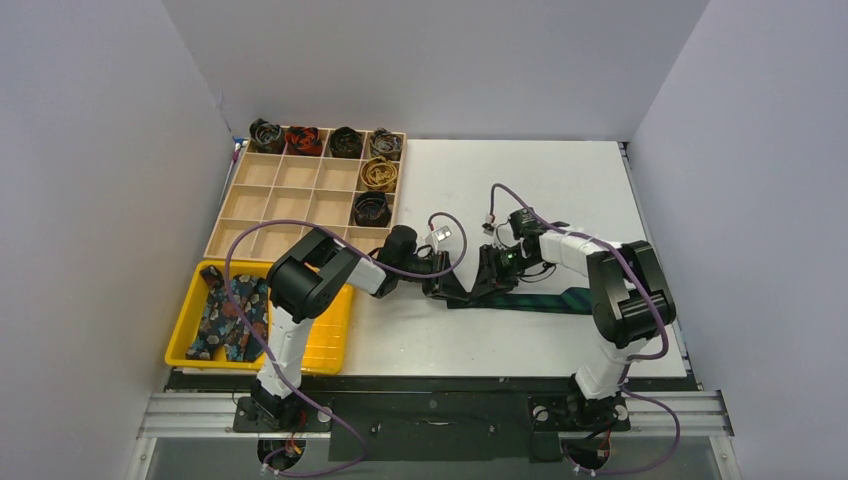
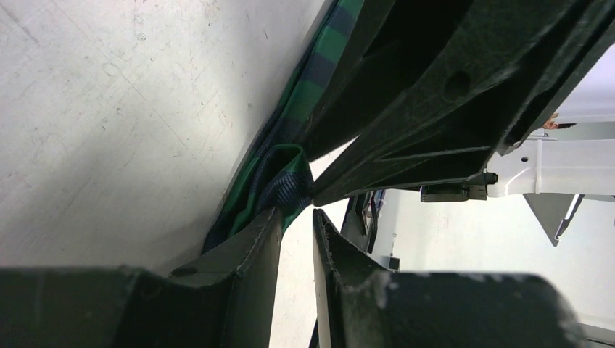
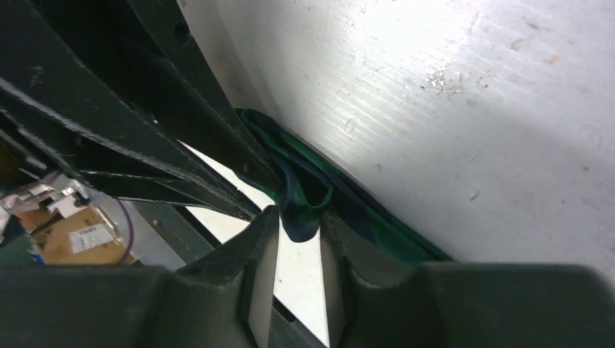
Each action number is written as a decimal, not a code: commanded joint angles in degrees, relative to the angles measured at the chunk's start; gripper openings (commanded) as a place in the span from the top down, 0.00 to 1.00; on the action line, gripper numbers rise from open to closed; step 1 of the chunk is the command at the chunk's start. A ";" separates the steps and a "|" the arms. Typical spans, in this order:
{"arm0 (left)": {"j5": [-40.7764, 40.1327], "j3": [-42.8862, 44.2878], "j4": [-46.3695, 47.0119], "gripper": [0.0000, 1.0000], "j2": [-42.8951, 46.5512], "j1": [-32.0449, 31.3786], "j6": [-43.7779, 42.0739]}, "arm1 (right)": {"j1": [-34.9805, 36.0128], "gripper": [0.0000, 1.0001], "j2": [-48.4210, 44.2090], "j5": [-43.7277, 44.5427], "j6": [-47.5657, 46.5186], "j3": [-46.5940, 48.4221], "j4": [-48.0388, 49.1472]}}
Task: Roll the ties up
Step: Roll the tie at the center of the board.
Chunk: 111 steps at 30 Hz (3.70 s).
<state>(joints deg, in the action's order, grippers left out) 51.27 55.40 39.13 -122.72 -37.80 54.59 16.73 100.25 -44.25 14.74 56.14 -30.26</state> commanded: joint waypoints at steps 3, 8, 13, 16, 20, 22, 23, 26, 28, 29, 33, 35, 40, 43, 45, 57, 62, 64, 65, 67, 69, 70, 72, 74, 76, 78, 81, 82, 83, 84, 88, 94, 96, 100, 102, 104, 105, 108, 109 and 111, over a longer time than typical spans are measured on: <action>-1.25 0.53 -0.75 0.72 2.13 0.52 -6.17 | 0.23 1.00 3.07 5.81 -1.95 2.00 -1.27; -6.03 -3.62 -8.94 0.37 14.50 0.30 -24.53 | -0.16 1.00 4.90 9.57 -7.00 3.31 -5.26; -10.84 -8.78 -13.00 0.21 23.43 -1.02 -47.81 | -0.29 1.00 5.91 9.19 -10.13 2.45 -5.95; -11.97 -11.10 -13.85 0.18 24.97 -1.89 -55.80 | -0.15 1.00 6.31 8.15 -11.71 2.60 -5.91; -12.78 -11.30 -14.96 0.18 23.54 -4.15 -65.63 | -0.01 1.00 6.29 7.03 -12.58 3.29 -5.98; -13.76 -10.45 -15.55 0.18 21.93 -5.38 -68.99 | 0.32 1.00 5.81 6.98 -12.78 3.23 -5.98; -15.19 -9.84 -15.79 0.19 20.64 -5.80 -70.22 | 0.63 1.00 5.56 6.98 -13.09 3.16 -6.02; -18.08 -8.66 -15.18 0.19 17.84 -8.03 -74.70 | 1.24 1.00 5.00 6.73 -13.83 3.00 -6.08; -19.61 -7.50 -14.55 0.19 15.71 -8.72 -75.25 | 1.87 1.00 4.78 6.64 -14.23 3.30 -6.11; -19.97 -6.46 -14.75 0.19 14.27 -8.79 -75.25 | 2.11 1.00 4.65 6.64 -14.27 3.42 -6.23; -20.73 -4.09 -14.88 0.22 10.64 -9.03 -74.87 | 2.33 1.00 3.73 6.88 -14.30 4.08 -6.97; -20.15 -3.70 -14.82 0.26 9.58 -9.28 -74.94 | 2.34 1.00 3.31 6.88 -14.30 4.19 -7.19; -17.75 -4.07 -19.66 0.62 9.13 -9.12 -78.25 | 2.12 0.85 2.00 6.12 -14.30 4.08 -7.19; -17.24 -5.58 -21.55 0.68 9.66 -8.61 -79.43 | 1.89 0.78 0.69 4.46 -13.69 4.07 -7.22; -16.91 -6.22 -22.20 0.70 10.09 -8.53 -80.19 | 1.94 0.89 0.40 3.64 -13.38 4.13 -7.26; -14.65 -11.48 -19.98 0.40 15.58 -4.55 -78.10 | 1.92 1.00 5.63 10.48 -13.83 5.82 -8.53; -14.04 -11.91 -18.51 0.40 15.48 -5.38 -78.91 | 1.97 1.00 6.85 11.30 -13.77 5.90 -8.65; -13.98 -11.41 -17.47 0.40 14.94 -5.70 -78.28 | 2.03 1.00 7.07 11.35 -13.77 5.87 -8.72; -14.08 -10.89 -17.19 0.40 14.73 -5.79 -78.08 | 2.09 1.00 7.11 11.44 -13.82 5.80 -8.74; -14.28 -10.10 -15.83 0.40 13.55 -5.99 -77.32 | 2.27 1.00 7.21 11.63 -13.97 5.85 -8.82; -14.22 -8.91 -15.75 0.40 12.77 -6.05 -76.85 | 2.38 1.00 7.35 11.90 -14.17 5.95 -9.00; -14.11 -8.51 -15.93 0.42 12.68 -6.01 -76.70 | 2.45 1.00 7.49 12.04 -14.25 6.03 -9.06; -12.75 -7.69 -16.70 0.49 13.22 -6.00 -76.78 | 2.50 1.00 7.69 12.44 -14.30 6.12 -9.18; -10.94 -7.60 -16.95 0.55 14.44 -6.33 -76.60 | 2.58 1.00 8.00 12.65 -14.30 6.20 -9.31; -9.52 -6.98 -17.16 0.58 15.51 -6.65 -75.47 | 2.54 1.00 8.28 12.71 -14.30 6.39 -9.41; -8.31 -6.27 -17.47 0.62 16.03 -7.02 -73.96 | 2.67 1.00 8.47 12.78 -14.30 6.45 -9.44; -7.46 -5.52 -16.56 0.65 16.37 -7.82 -72.37 | 2.88 1.00 8.67 12.70 -14.30 6.56 -9.45; -7.43 -5.18 -16.25 0.66 16.41 -8.04 -71.75 | 2.98 1.00 8.66 12.70 -14.30 6.49 -9.46; -7.57 -4.97 -15.44 0.66 16.29 -8.35 -71.39 | 3.06 1.00 8.66 12.63 -14.30 6.51 -9.40; -7.62 -4.49 -14.98 0.66 16.20 -8.52 -70.54 | 3.14 1.00 8.76 12.57 -14.30 6.50 -9.43; -9.05 -2.69 -12.70 0.66 14.57 -9.30 -68.76 | 3.58 1.00 8.89 12.05 -14.30 6.53 -9.46; -11.56 -0.39 -8.78 0.63 11.86 -9.54 -66.95 | 4.15 1.00 8.92 11.77 -14.30 6.48 -9.60; -11.51 0.37 -8.20 0.63 11.09 -9.53 -66.64 | 4.24 1.00 8.99 11.58 -14.30 6.63 -9.59; -11.51 1.44 -7.03 0.63 9.20 -10.16 -66.27 | 4.42 1.00 9.40 10.97 -14.30 7.00 -9.61; -11.97 1.73 -6.33 0.63 7.92 -10.52 -66.23 | 4.49 1.00 9.40 10.35 -14.30 7.09 -9.59; -12.48 1.96 -5.95 0.62 6.55 -10.61 -65.96 | 4.52 1.00 9.33 10.05 -14.30 7.01 -9.42; -12.71 1.99 -5.89 0.62 6.14 -10.62 -65.76 | 4.51 1.00 9.13 9.86 -14.30 6.95 -9.35; -13.60 1.51 -5.81 0.62 4.39 -10.61 -66.68 | 4.46 1.00 8.75 9.25 -14.30 6.43 -9.22; -13.88 1.06 -5.82 0.62 4.14 -10.58 -66.92 | 4.34 1.00 8.66 8.69 -14.30 6.34 -9.12; -14.05 0.54 -6.16 0.64 3.48 -10.54 -67.42 | 4.17 1.00 8.46 7.66 -14.30 6.02 -8.79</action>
<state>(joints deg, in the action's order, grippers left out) 39.27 55.55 31.73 -116.77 -47.68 -11.44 19.57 106.67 -37.80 2.11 63.66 -42.15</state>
